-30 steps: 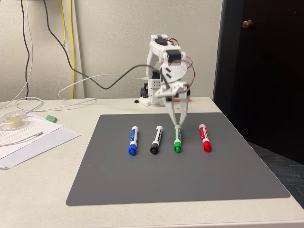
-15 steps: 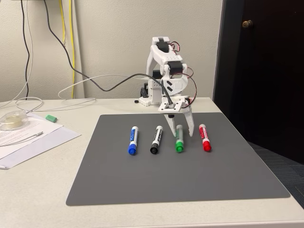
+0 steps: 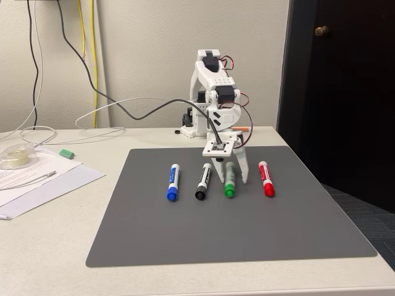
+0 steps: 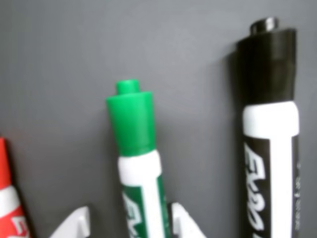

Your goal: Pick up the green marker.

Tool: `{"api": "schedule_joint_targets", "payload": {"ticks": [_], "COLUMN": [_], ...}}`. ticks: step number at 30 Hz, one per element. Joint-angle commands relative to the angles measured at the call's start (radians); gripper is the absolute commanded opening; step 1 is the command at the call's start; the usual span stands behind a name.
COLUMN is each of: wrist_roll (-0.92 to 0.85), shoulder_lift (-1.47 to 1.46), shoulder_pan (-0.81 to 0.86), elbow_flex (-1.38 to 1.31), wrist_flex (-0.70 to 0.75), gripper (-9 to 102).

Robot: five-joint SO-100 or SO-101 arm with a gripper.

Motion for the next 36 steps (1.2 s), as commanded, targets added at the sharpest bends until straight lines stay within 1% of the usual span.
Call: {"api": "schedule_joint_targets", "payload": {"ticks": [1, 4, 10, 18, 26, 32, 34, 36], "wrist_roll": [0.002, 0.002, 0.028, 0.052, 0.067, 0.193, 0.261, 0.328], "shoulder_lift": [0.000, -0.009, -0.012, -0.006, 0.009, 0.115, 0.152, 0.133], "shoulder_pan": [-0.020, -0.023, -0.031, -0.037, -0.037, -0.040, -0.046, -0.052], "elbow_flex": [-0.026, -0.026, -0.026, -0.028, -0.032, -0.041, -0.101, -0.268], "wrist_flex": [-0.003, -0.003, -0.012, -0.025, -0.026, -0.037, -0.002, 0.121], "gripper": [25, 24, 12, 4, 4, 4, 4, 4]}}
